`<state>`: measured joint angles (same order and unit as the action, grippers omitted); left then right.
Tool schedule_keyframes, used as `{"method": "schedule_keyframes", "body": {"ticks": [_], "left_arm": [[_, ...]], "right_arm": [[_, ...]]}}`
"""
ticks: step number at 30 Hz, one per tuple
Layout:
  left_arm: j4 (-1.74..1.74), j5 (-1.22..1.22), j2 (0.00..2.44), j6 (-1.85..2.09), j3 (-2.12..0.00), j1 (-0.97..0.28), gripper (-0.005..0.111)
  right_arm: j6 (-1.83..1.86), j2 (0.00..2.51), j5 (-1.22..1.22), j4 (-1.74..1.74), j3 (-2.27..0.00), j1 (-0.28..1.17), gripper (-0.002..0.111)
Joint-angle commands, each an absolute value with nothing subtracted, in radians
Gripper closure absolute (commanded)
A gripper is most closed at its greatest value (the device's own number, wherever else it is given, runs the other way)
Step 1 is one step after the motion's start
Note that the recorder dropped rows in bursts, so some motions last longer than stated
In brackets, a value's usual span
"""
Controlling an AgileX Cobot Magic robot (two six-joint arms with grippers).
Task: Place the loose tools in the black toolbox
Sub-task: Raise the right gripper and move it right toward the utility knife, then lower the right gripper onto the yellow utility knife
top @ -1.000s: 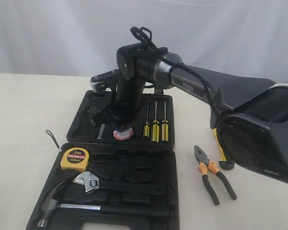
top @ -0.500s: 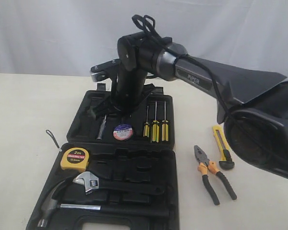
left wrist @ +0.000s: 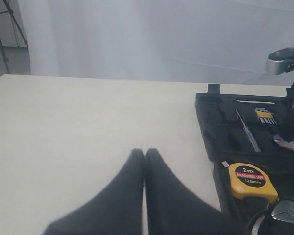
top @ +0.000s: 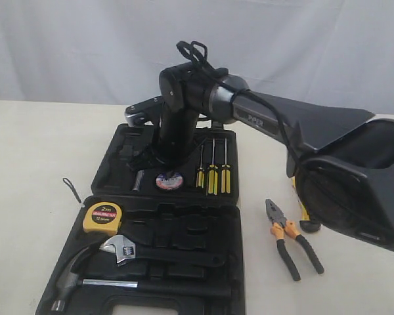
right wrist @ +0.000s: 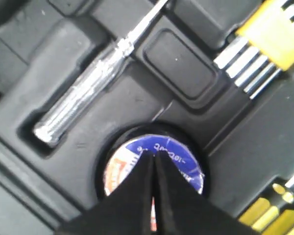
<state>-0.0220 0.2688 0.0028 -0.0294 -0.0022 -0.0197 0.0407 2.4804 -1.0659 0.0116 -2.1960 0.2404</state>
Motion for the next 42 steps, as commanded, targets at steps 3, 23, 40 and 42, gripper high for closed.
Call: {"method": "schedule_keyframes", "body": {"ticks": [3, 23, 40, 42], "left_arm": [[-0.022, 0.268, 0.000, -0.030, 0.000, -0.022, 0.107], [-0.022, 0.268, 0.000, -0.030, 0.000, -0.022, 0.107], [-0.022, 0.268, 0.000, -0.030, 0.000, -0.022, 0.107], [-0.022, 0.268, 0.000, -0.030, 0.000, -0.022, 0.107]], "right_arm": [[0.044, 2.395, -1.134, 0.013, -2.196, 0.234, 0.109], [0.121, 1.966, -1.221, 0.061, -1.948, 0.111, 0.109], [0.051, 1.492, -1.080, 0.032, -1.221, -0.191, 0.109], [0.042, 1.504, -1.070, 0.032, -1.198, -0.197, 0.109]]}}
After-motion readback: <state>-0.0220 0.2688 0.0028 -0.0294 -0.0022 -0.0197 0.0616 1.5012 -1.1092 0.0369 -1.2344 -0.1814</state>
